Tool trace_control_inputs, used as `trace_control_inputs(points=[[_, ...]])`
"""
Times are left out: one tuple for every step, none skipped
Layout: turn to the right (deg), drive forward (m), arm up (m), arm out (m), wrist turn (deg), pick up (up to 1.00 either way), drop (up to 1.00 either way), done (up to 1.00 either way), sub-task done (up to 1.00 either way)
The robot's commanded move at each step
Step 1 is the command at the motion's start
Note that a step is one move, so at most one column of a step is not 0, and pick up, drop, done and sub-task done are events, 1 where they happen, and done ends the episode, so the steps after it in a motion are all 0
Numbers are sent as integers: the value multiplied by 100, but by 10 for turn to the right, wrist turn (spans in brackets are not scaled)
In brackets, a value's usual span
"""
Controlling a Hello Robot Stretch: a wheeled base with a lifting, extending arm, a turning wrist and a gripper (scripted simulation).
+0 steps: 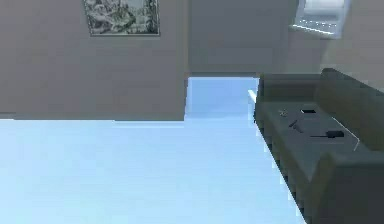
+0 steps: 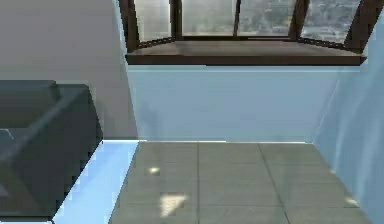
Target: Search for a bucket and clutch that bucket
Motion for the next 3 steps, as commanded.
trace_control_inputs(points=[[-450,0,0,0,0,0,0,0,0],[-330,0,0,0,0,0,0,0,0],[0,100,0,0,0,0,0,0,0]])
